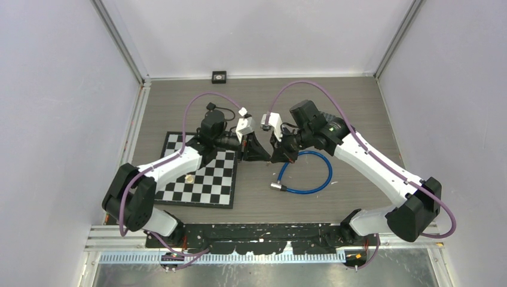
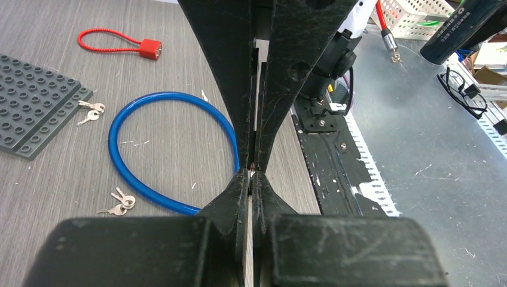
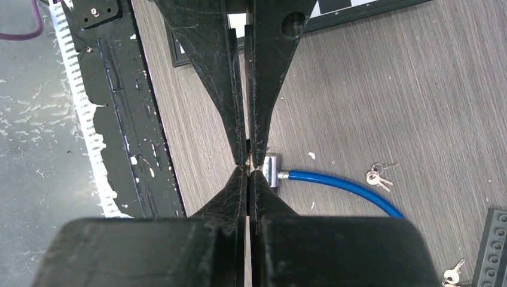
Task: Unlock with the key
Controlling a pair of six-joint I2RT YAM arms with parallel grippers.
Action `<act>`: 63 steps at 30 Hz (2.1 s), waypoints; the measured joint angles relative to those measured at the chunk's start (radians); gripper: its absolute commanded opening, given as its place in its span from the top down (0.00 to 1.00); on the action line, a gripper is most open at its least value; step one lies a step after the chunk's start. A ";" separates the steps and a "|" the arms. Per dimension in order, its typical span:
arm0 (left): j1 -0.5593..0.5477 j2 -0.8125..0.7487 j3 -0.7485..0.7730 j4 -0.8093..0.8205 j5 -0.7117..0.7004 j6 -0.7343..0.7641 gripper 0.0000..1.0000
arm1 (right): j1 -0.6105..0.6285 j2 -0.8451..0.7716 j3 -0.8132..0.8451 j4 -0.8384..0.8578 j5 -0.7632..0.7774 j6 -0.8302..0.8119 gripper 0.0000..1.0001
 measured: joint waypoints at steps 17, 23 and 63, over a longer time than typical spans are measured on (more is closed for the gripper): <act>0.000 -0.019 -0.010 0.000 -0.064 0.014 1.00 | 0.001 -0.018 -0.050 0.039 0.091 0.019 0.71; 0.000 -0.019 -0.010 -0.042 -0.064 0.053 1.00 | 0.000 -0.018 -0.050 0.037 0.090 0.011 0.66; 0.000 -0.159 -0.029 -0.394 -0.189 0.360 1.00 | 0.020 0.087 0.013 -0.019 -0.003 -0.054 0.57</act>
